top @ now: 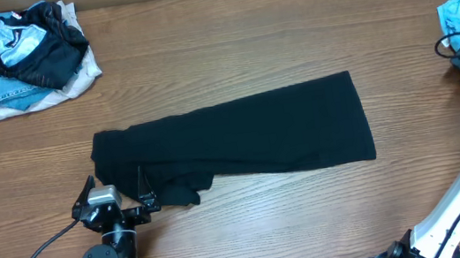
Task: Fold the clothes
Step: 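Release the garment and move the right gripper back toward the right edge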
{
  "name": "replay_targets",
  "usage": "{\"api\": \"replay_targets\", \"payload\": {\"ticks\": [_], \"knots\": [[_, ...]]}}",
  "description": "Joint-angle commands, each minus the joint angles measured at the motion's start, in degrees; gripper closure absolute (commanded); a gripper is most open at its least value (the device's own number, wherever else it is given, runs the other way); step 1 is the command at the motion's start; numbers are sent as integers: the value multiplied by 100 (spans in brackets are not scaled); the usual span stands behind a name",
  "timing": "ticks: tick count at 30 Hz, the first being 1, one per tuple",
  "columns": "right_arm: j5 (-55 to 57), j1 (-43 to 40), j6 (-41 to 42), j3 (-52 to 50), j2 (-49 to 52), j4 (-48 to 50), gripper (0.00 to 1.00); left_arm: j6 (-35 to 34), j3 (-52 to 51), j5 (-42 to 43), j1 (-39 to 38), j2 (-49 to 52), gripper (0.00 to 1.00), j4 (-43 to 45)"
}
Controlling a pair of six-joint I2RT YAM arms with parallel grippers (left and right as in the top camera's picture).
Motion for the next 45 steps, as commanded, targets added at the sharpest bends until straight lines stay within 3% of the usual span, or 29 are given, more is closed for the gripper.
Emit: {"api": "replay_targets", "payload": {"ticks": [1,3,6,7,9,10,23,32,45], "knots": [[103,48,31,822,-72,-358,85,50,-20,42,31,-55,0,-2],[98,48,214,1314,-173,-824,66,50,-20,42,31,-55,0,-2],[85,50,568,1821,-348,-1366,62,50,-20,42,31,-55,0,-2],[9,59,699,1989,-431,-1550,55,50,-20,42,31,-55,0,-2],[-304,72,817,2275,-603,-1862,30,50,-20,42,31,-55,0,-2],[-706,96,837,2490,-767,-2100,0,50,-20,42,31,-55,0,-2],[-2719,352,1270,2736,-2107,-2804,0,50,-20,42,31,-55,0,-2],[-4544,1099,809,2736,-2804,-3331,0,50,-20,42,31,-55,0,-4],[-4548,2811,553,2734,-3521,-4524,0,50,-20,42,31,-55,0,-2]]}}
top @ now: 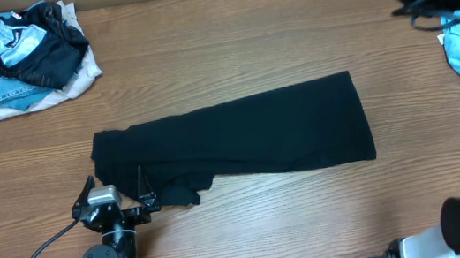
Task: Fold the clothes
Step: 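Release the garment and move the right gripper back toward the right edge, then position right gripper over garment's right end, left gripper at left end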
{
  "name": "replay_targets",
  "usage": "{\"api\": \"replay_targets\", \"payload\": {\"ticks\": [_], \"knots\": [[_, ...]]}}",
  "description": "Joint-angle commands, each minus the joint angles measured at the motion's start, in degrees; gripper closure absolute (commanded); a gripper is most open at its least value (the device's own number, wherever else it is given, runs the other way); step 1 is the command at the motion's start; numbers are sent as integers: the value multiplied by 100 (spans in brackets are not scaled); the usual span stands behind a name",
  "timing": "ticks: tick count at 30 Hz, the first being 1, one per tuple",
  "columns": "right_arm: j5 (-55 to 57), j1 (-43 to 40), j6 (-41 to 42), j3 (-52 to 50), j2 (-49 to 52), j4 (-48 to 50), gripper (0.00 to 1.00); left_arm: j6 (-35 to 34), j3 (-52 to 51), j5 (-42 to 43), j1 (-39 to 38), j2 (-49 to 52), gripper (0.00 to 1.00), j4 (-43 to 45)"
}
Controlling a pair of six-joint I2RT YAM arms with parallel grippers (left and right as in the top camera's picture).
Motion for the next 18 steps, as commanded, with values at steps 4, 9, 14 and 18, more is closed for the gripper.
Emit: {"api": "replay_targets", "payload": {"ticks": [4,9,14,18], "knots": [[422,540,-125,107,20,-710,0,50,-20,42,31,-55,0,-2],[841,925,-125,107,240,-1204,0,50,-20,42,31,-55,0,-4],[885,1268,-125,107,505,-1427,0,50,-20,42,31,-55,0,-2],[887,1504,-122,107,761,-1495,0,50,-20,42,31,-55,0,-2]]}}
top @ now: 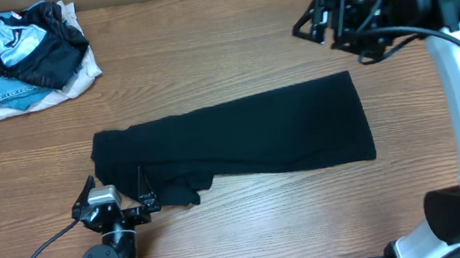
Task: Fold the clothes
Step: 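Position right gripper over garment's right end, left gripper at left end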
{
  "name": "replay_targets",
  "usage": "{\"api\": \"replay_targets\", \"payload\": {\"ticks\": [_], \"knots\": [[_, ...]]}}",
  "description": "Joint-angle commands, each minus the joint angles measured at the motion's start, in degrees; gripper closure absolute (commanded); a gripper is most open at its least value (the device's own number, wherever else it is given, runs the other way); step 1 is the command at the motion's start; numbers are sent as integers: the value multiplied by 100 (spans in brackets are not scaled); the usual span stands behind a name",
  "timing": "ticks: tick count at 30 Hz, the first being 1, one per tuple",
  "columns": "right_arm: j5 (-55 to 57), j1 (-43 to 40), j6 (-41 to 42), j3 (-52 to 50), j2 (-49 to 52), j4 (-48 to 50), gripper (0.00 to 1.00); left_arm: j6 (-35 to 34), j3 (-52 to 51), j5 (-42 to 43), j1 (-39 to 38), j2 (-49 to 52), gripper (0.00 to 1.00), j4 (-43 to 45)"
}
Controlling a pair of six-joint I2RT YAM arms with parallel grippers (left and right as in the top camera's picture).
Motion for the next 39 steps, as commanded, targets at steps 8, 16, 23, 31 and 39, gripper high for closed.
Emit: {"api": "replay_targets", "payload": {"ticks": [8,16,23,31,39], "knots": [[190,433,28,-24,520,-162,0,50,-20,42,31,-55,0,-2],[925,588,1019,-393,529,168,0,50,-20,42,31,-55,0,-2],[1276,721,1058,-446,549,579,0,50,-20,42,31,-55,0,-2],[1840,848,1060,-807,551,588,0,282,-20,-61,31,-55,0,9],[1587,846,1062,-1718,551,1064,0,-564,-17,144,31,-55,0,0]]}}
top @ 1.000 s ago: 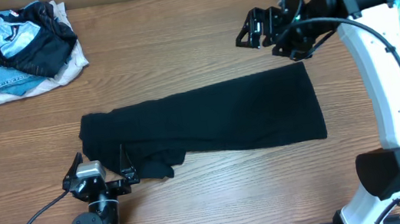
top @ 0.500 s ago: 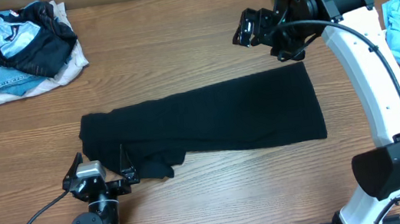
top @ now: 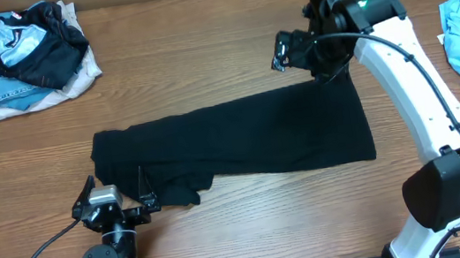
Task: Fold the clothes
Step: 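Position right gripper over garment's right end, left gripper at left end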
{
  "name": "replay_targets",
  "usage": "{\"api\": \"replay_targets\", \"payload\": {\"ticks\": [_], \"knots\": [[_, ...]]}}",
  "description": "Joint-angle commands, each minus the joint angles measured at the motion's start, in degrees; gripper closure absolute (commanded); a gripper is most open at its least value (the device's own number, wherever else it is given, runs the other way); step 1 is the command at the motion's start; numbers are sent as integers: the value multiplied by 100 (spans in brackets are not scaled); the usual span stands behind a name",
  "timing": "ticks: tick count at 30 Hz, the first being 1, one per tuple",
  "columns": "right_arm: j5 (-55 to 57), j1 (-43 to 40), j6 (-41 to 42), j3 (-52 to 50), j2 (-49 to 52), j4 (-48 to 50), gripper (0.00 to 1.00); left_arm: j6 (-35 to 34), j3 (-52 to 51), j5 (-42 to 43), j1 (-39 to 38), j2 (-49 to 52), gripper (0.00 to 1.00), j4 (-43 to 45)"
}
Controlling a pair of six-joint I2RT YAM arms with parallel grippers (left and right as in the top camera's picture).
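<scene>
A black garment (top: 240,138) lies folded into a long band across the middle of the table, with a bunched bit at its near left edge. My left gripper (top: 114,187) sits at the garment's near left corner, jaws spread and holding nothing. My right gripper (top: 299,59) hangs over the far edge of the garment near its right end; its fingers look spread and nothing is seen between them. Whether it touches the cloth cannot be told.
A pile of clothes (top: 25,58), black over white and light blue, lies at the far left corner. A light blue cloth lies at the right edge. The right arm's white links (top: 419,77) reach across the table's right side.
My right gripper has moved left and nearer, from beyond the garment's far right corner to just over its far edge. The garment and left gripper have not moved.
My right arm was at the table's right edge by the light blue cloth. Then it was up at the far right corner, then over the bare wood beyond the garment, and now at the garment's far right edge. The left gripper stayed open at the near left corner throughout.
</scene>
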Motion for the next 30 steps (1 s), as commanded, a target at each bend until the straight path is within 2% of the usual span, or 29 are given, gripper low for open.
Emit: {"api": "replay_targets", "payload": {"ticks": [1,5,8,13,19,22,25,26,30], "knots": [[-210,15,28,-323,20,186,0,-911,-17,155,31,-55,0,0],[-636,17,26,-616,20,542,0,-2409,-17,435,31,-55,0,24],[-629,15,26,-645,20,584,0,-2754,-13,1147,31,-50,0,111],[-625,17,24,-645,20,671,0,-2586,4,2017,26,0,0,127],[-625,17,24,-647,20,811,0,-2564,227,2059,26,142,0,-35],[-564,17,26,-647,20,839,0,-2024,684,2094,24,254,0,-369],[-428,17,26,-649,20,837,0,-1314,1443,1956,26,527,0,-966],[-431,17,26,-649,20,850,0,-1119,1958,1703,24,831,0,-1480],[-431,17,26,-649,20,883,0,-852,3171,1467,24,1893,0,-2900]]}}
